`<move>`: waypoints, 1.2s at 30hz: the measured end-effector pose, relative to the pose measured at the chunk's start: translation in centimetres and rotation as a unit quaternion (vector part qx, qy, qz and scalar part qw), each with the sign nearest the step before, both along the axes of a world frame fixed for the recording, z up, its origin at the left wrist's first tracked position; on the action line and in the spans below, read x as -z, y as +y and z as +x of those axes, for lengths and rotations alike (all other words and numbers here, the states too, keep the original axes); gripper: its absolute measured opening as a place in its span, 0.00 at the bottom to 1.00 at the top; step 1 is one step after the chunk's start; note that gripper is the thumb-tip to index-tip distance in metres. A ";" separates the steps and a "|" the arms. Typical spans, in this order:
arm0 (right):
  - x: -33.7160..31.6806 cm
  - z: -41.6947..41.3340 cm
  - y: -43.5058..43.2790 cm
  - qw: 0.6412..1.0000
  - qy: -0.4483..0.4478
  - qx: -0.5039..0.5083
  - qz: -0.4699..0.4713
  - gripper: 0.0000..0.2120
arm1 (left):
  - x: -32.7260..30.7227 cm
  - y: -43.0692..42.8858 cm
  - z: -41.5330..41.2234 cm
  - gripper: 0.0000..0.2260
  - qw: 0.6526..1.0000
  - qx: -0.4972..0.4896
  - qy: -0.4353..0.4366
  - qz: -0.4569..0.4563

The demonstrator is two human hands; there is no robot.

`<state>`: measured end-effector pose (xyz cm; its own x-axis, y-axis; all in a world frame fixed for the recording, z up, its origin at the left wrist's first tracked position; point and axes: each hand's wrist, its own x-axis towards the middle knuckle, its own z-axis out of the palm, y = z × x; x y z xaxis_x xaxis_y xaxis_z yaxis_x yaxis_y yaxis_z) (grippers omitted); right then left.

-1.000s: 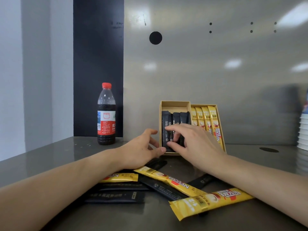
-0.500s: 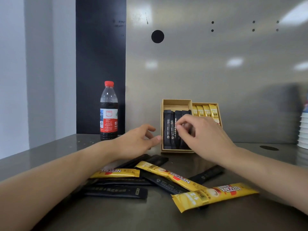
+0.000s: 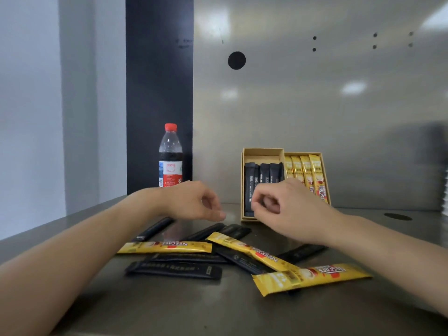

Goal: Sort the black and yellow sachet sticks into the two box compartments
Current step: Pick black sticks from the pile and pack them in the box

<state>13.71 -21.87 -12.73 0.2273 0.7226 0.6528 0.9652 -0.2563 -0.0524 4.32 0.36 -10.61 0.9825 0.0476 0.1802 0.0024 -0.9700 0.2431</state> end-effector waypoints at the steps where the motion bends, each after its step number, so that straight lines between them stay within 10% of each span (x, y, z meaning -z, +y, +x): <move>1: 0.1 -0.1 0.1 1.000 -0.003 -0.006 -0.005 0.11 | -0.1 0.1 -0.2 0.14 1.000 -0.003 0.022 -0.002; 13: 0.9 -0.3 0.2 0.999 0.019 0.016 -0.029 0.06 | 0.3 0.0 0.1 0.12 0.992 0.000 0.093 -0.083; 22: 0.9 0.1 0.3 0.995 0.089 0.038 -0.003 0.06 | -1.1 -0.1 0.4 0.11 0.933 -0.037 -0.237 -0.268; 36: 0.8 -0.9 0.7 0.972 0.233 0.000 0.015 0.14 | -0.7 -2.2 0.2 0.10 0.882 0.112 -0.236 -0.393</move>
<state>12.82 -21.20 -13.57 0.5033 0.7046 0.5002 0.8348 -0.2472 -0.4919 4.54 -1.80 -9.89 0.8075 0.1545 0.5692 -0.4492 -0.4643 0.7633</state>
